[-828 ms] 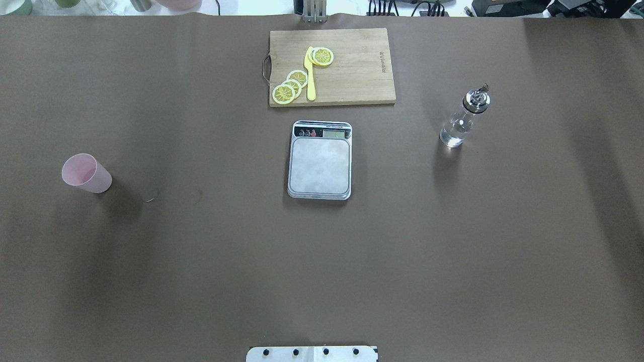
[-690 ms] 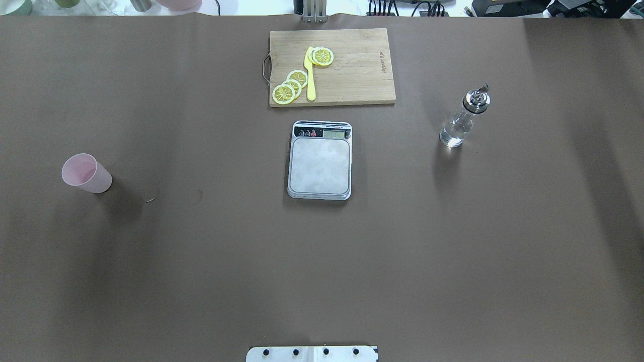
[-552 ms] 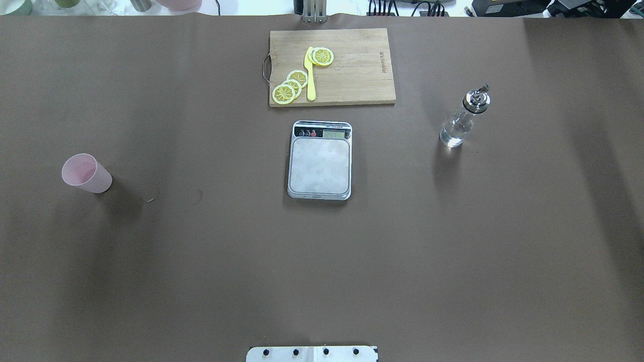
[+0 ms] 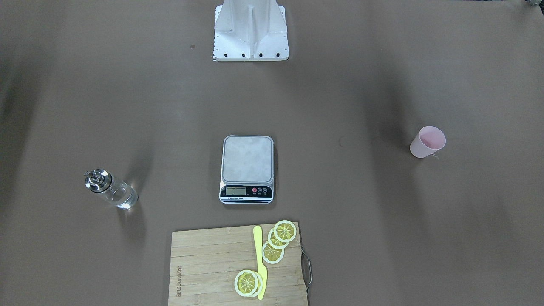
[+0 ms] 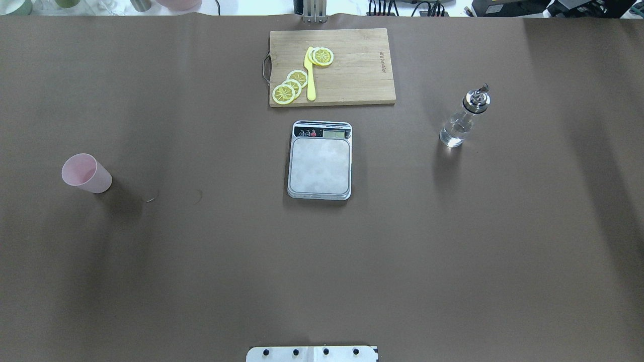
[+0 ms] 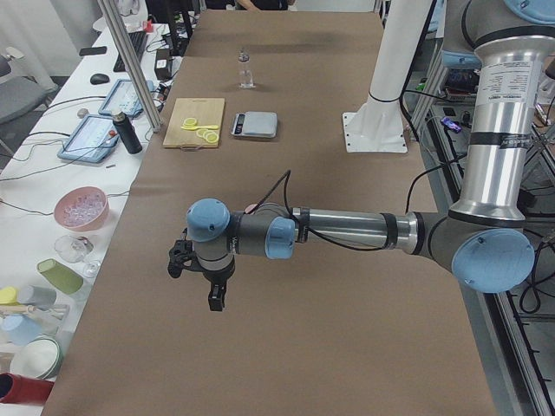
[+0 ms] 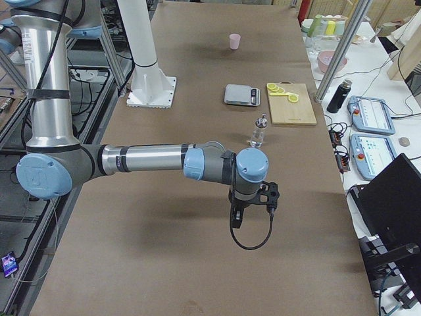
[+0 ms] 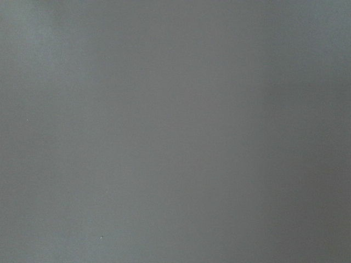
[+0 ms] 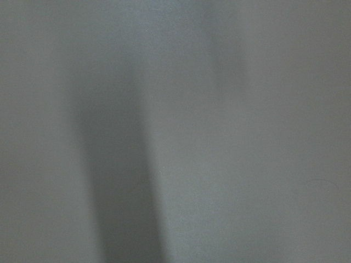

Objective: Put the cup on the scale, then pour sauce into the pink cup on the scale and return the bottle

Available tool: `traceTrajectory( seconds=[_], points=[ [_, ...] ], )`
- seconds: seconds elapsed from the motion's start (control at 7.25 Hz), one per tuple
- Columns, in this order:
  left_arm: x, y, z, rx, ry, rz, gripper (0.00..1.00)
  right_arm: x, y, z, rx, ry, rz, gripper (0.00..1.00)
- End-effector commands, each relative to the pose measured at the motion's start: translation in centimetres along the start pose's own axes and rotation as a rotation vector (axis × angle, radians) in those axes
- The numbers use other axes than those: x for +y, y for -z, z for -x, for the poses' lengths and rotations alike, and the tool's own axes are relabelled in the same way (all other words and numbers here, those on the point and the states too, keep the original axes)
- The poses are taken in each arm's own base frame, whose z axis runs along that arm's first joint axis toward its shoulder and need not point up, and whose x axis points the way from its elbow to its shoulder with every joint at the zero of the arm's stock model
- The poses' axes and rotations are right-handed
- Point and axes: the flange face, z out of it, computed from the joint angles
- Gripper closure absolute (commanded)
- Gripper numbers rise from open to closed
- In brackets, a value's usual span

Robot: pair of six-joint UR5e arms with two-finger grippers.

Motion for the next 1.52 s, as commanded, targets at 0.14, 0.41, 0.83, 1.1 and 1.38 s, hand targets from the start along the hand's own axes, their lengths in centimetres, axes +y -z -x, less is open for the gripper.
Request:
traceTrajectory(
  seconds=[0.14,0.41,0.83,1.1,1.38],
  points=[
    [-0.7,0.5,-0.6,-0.012,-0.013,-0.014,0.01,-0.1,0.1,0.1,0.0,0.003,-0.002,0.0],
    [-1.1,0.0,-0.8,-0.014,-0.028,-0.011,0.01,-0.2,0.1,0.2,0.0,0.004,-0.003,0.0],
    [-1.4,0.2,-1.1,-0.015,-0.044,-0.026,0.01,-0.2,0.1,0.2,0.0,0.005,-0.003,0.0],
    [-1.7,0.4,-1.6,-0.01,-0.046,-0.032,0.01,-0.3,0.3,0.3,0.001,0.011,-0.008,0.0],
    [-4.8,2.8,-7.0,0.008,-0.001,-0.078,0.01,-0.4,0.4,0.4,0.0,0.014,-0.011,0.0]
  ],
)
